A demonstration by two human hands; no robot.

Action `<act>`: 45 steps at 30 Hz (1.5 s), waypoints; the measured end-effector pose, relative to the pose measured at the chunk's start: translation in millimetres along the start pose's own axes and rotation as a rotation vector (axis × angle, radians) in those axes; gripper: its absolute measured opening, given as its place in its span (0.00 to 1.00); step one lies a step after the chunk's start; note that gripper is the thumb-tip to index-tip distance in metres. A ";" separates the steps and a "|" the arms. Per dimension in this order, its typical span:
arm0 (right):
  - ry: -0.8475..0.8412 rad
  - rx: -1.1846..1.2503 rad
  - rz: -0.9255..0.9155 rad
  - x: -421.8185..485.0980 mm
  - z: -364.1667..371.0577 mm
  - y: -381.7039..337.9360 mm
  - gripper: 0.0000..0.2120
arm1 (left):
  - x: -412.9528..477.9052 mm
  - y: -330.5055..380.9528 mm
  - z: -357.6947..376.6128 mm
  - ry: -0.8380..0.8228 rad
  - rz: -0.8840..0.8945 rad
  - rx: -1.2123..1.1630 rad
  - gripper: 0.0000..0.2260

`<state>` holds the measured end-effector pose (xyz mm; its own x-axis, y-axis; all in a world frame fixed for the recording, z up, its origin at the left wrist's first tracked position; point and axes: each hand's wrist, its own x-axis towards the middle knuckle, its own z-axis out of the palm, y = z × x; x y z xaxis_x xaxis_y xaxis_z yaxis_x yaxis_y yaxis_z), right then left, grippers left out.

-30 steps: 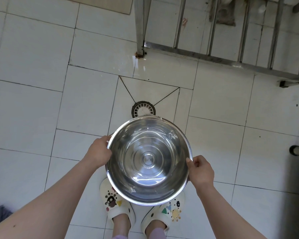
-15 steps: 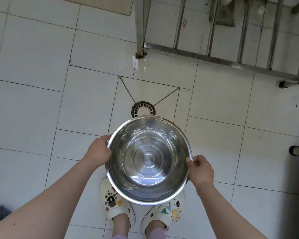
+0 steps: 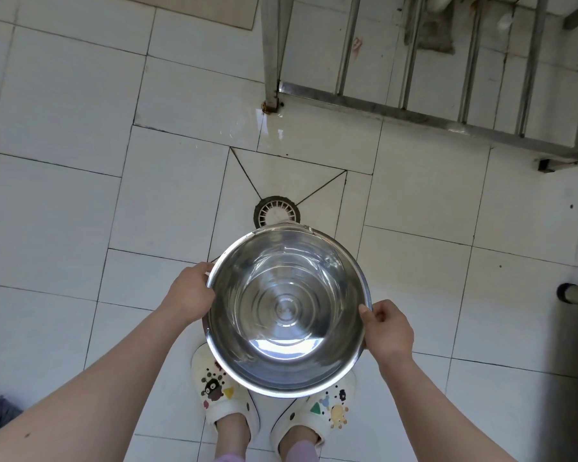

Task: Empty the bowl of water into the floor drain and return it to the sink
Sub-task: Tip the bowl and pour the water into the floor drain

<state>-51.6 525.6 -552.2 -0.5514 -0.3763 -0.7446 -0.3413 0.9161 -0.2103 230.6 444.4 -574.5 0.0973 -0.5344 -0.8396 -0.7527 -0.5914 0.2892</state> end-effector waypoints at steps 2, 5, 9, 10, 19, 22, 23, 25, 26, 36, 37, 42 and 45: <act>-0.001 -0.003 0.001 -0.1 0.2 0.0 0.12 | -0.6 0.4 -0.1 0.002 0.000 0.003 0.20; 0.001 -0.004 -0.002 -0.7 0.0 -0.1 0.12 | -0.5 0.5 0.3 0.002 -0.002 -0.002 0.20; 0.010 -0.001 -0.001 -0.3 -0.4 -0.3 0.13 | 0.2 0.2 0.5 0.007 0.001 -0.001 0.19; 0.012 0.000 -0.001 0.2 -0.7 -0.1 0.13 | 0.3 0.4 0.5 0.008 0.000 -0.004 0.19; 0.017 -0.014 -0.007 2.2 0.8 0.1 0.13 | 2.2 0.3 1.4 0.013 0.009 -0.003 0.18; 0.018 -0.005 -0.003 2.8 1.4 0.2 0.13 | 2.3 0.7 1.0 0.016 0.006 0.001 0.18; 0.017 -0.003 -0.002 3.0 1.5 0.2 0.13 | 2.6 0.8 0.9 0.015 0.005 0.000 0.19; 0.012 -0.005 -0.004 3.7 1.2 0.2 0.13 | 2.8 0.8 0.8 0.012 0.003 -0.007 0.19; 0.010 -0.010 -0.006 4.0 1.1 -0.1 0.13 | 3.1 0.9 0.8 0.013 0.002 -0.009 0.19; 0.009 -0.023 -0.021 7.0 1.8 -0.7 0.12 | 4.6 0.5 0.2 0.017 -0.003 0.009 0.19; 0.010 -0.021 -0.023 7.3 1.8 -0.5 0.12 | 4.6 0.4 0.1 0.016 -0.002 0.008 0.19; 0.019 -0.011 -0.027 9.2 2.6 -0.2 0.13 | 5.2 0.3 -1.0 0.019 -0.001 0.003 0.18; 0.021 -0.007 -0.028 9.2 3.1 -0.7 0.13 | 4.8 0.2 -1.3 0.019 -0.002 0.003 0.18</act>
<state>-54.0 521.9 -560.8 -0.5572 -0.4045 -0.7252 -0.3619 0.9043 -0.2263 231.8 440.9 -577.8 0.1114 -0.5443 -0.8315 -0.7547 -0.5907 0.2856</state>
